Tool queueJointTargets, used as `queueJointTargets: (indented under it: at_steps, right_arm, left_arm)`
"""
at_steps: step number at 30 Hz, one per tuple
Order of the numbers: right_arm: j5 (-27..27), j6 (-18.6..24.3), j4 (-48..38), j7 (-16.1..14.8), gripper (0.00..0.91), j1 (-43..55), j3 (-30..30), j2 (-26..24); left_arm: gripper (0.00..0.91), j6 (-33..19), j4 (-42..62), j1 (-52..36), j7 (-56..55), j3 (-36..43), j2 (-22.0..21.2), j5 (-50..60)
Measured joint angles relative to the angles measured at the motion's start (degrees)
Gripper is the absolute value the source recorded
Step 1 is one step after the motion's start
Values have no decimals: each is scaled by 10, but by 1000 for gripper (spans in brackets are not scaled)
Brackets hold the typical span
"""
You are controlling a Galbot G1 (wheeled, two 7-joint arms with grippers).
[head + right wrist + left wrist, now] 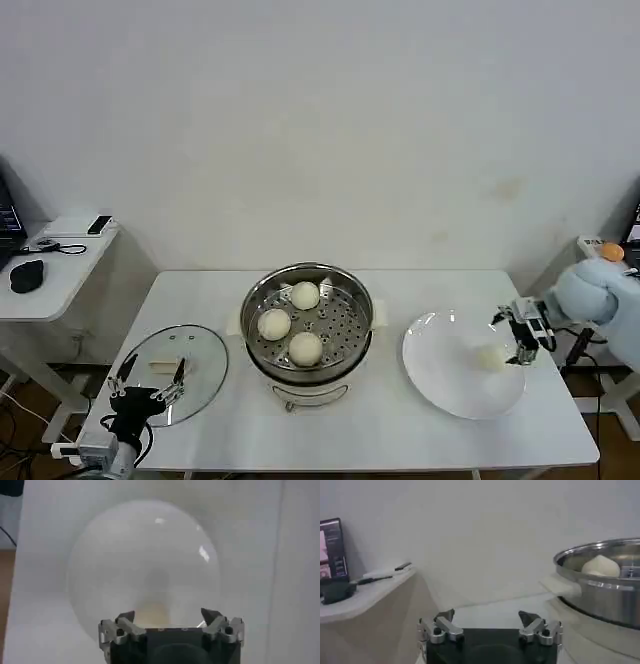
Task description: Take steamed baozi put them in steamer then cover it.
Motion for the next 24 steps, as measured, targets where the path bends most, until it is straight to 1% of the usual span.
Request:
queueJointTargets:
  at_steps: [9,19,21,22,24]
  right_arm:
    - [-24,5,-53,8,907,-34,26,32]
    - [-43,10,-118,14,907,-34,26,95]
    - [-48,9,-130,14,867,-32,24,107]
    - [-49,8,-135,14,806,-31,23,112]
    - [-53,7,-144,13,756,-30,21,121]
  left_arm:
    - [907,0,0,4,0,-7,-1,1]
    - [907,0,5,5,0,-15,-1,0]
    - [907,0,6,5,0,-16,-2,0]
    - [907,0,7,5,0,-17,-2,-1]
    - [907,0,8,6,0,-18,-2,-1]
